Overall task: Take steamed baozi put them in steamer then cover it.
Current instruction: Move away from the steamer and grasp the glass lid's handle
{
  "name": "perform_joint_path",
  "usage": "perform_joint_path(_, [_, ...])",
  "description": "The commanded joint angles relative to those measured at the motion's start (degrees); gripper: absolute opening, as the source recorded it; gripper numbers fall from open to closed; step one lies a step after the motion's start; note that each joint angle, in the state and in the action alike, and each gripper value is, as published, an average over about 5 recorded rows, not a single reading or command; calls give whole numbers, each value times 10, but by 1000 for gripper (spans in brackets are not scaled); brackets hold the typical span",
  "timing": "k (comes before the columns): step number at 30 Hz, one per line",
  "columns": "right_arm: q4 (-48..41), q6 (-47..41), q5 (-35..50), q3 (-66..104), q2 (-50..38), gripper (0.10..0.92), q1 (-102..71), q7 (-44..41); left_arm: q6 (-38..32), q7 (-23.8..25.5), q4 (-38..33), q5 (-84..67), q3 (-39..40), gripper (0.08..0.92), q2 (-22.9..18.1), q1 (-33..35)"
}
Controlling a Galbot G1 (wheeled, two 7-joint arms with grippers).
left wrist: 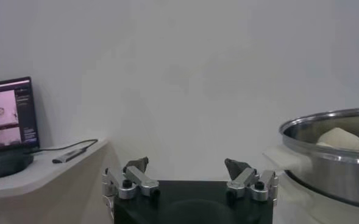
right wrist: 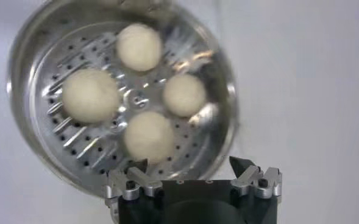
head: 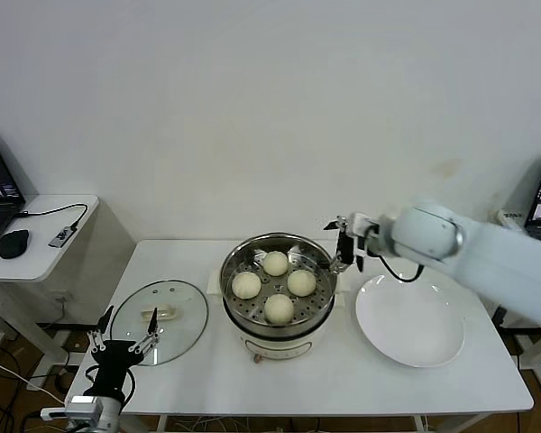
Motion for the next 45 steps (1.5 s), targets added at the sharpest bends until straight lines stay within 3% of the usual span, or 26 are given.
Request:
perform_joint_path(1, [79,221,-145,717,39,823,-719,126,-22,-2,7,11,11,823,-10,-1])
perform_joint_path(8, [75,349,-197,947,303,823,-871,74,-39,-13,18,59,27,823,-21,-4])
perform_joint_path(15, [99,356,-188,1051,433,823,-926,43,-37,-51,65,246,32,823,-14,-26])
perform_joint_path(26, [105,293,-140,1128,469,823,-996,40,-47,-47,167,569,-23,823,37,-42])
perform_joint_path(32, [101,282,-140,1130,472,823,-1012,57,-81,-44,253,718,-25,823,57,-92])
perform_joint_path(38, [84,303,-144,1124,493,823,-1006,82,-92,-38,322,752,21,823,86,-159])
perform_joint_path(45, [79,308,-154,1115,515,823,-1008,84,-87,-24,362,763,67,823,90,-220])
